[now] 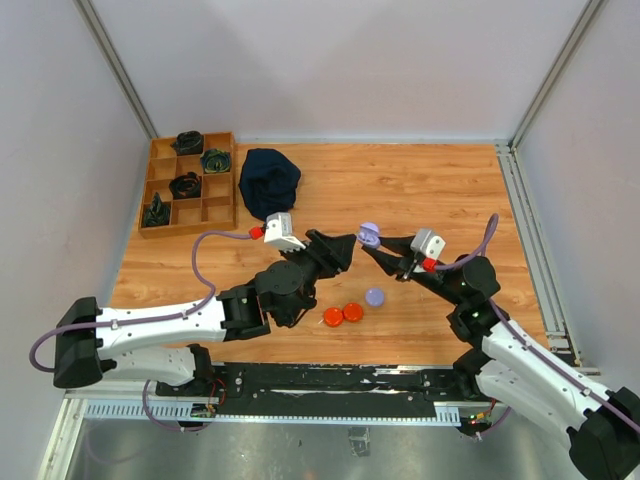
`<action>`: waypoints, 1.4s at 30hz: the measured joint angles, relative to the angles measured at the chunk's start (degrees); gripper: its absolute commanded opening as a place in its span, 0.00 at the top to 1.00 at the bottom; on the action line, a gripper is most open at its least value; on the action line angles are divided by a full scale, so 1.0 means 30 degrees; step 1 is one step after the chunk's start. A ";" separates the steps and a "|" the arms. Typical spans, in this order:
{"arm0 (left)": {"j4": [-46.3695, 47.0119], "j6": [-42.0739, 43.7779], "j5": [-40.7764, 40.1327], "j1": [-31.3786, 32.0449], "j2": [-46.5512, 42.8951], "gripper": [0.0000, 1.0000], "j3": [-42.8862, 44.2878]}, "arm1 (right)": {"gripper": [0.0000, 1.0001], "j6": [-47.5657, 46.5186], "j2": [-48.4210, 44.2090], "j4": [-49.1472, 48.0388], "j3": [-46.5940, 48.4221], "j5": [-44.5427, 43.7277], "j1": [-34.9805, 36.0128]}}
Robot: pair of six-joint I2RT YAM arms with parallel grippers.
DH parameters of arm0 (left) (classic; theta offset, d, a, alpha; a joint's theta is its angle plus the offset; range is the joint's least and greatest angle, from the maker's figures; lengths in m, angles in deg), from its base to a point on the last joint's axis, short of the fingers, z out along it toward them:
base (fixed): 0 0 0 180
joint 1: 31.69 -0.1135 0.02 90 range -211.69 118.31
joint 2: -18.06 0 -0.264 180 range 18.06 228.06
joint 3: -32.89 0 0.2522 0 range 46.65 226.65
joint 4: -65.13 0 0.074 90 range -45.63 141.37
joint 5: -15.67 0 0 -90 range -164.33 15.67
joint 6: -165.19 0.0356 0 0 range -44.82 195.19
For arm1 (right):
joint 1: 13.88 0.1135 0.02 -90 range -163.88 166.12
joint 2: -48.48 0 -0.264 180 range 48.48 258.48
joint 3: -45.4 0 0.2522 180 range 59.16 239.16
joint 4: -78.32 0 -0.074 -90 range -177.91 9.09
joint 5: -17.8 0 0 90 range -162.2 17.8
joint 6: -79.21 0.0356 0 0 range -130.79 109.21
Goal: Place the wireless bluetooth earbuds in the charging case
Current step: Place the earbud in the charging case, then pick up the earbud from the center of the board.
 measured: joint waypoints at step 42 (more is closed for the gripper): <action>-0.9901 -0.0022 0.7759 -1.3136 0.6564 0.33 -0.0583 | 0.94 -0.2295 -0.3060 0.5093 -0.1268 -0.2004 0.0000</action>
